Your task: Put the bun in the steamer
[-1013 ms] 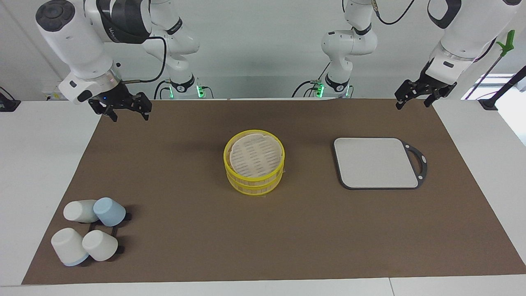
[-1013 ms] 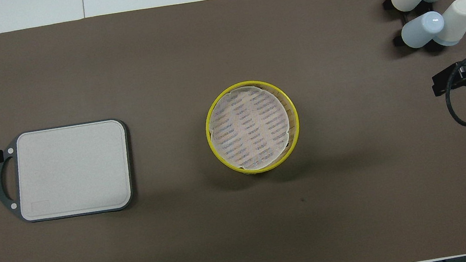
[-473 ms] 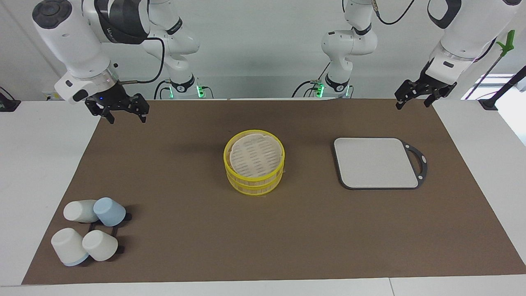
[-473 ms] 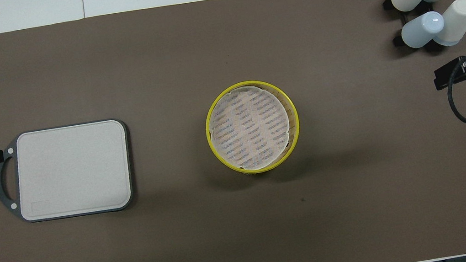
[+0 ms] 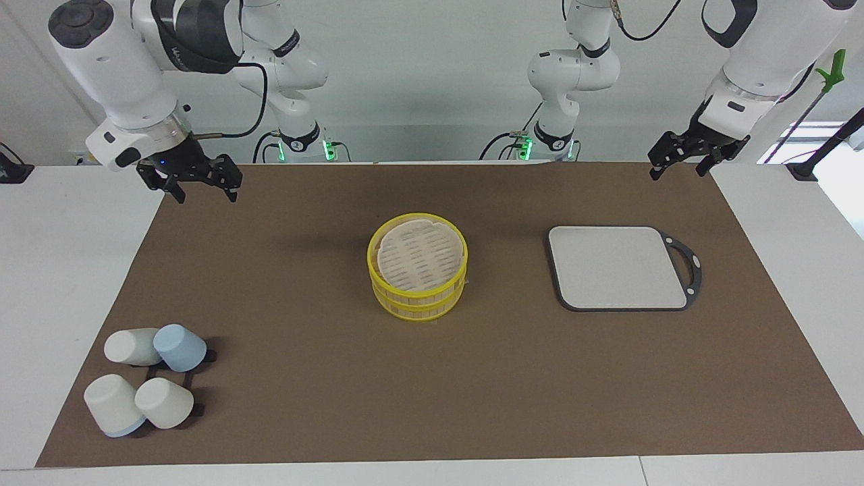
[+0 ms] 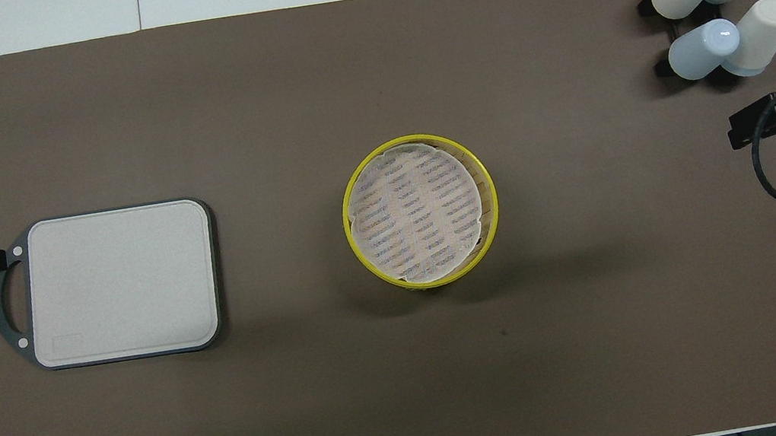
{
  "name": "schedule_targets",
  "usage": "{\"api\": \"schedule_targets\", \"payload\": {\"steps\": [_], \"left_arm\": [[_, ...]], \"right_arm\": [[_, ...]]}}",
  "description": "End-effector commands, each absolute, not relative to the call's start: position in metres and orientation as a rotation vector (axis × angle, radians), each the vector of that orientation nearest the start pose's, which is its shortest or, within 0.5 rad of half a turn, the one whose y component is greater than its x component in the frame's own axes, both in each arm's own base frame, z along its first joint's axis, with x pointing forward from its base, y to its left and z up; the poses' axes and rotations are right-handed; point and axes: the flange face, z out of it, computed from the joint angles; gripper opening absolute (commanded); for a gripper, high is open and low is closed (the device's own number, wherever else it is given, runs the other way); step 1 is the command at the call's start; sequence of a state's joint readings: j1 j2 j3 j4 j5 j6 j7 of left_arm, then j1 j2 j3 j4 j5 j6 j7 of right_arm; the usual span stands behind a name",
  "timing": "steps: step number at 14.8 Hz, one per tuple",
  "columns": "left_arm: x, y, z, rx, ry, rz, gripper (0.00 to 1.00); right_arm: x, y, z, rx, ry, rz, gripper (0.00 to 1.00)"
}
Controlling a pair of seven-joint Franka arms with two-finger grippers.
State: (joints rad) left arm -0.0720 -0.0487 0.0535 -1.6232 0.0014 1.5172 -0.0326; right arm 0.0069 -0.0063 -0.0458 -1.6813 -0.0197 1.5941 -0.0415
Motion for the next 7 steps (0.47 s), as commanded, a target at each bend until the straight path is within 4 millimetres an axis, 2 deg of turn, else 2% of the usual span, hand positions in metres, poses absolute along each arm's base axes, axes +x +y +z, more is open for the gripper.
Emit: {"api": "schedule_targets", "payload": {"steps": [1,7], "left_arm": [[0.5270,-0.0094,0.6220,-3.160,-0.004,0.076,1.00],[0.5270,-0.0102,0.6220,-3.160,-0.002,0.076,1.00]], "right_arm": [[0.5456,-0.0291,0.5766,-3.154,-0.019,0.118,1.00],[0.5457,-0.0274,0.5766,-3.154,-0.024,0.118,1.00]]}}
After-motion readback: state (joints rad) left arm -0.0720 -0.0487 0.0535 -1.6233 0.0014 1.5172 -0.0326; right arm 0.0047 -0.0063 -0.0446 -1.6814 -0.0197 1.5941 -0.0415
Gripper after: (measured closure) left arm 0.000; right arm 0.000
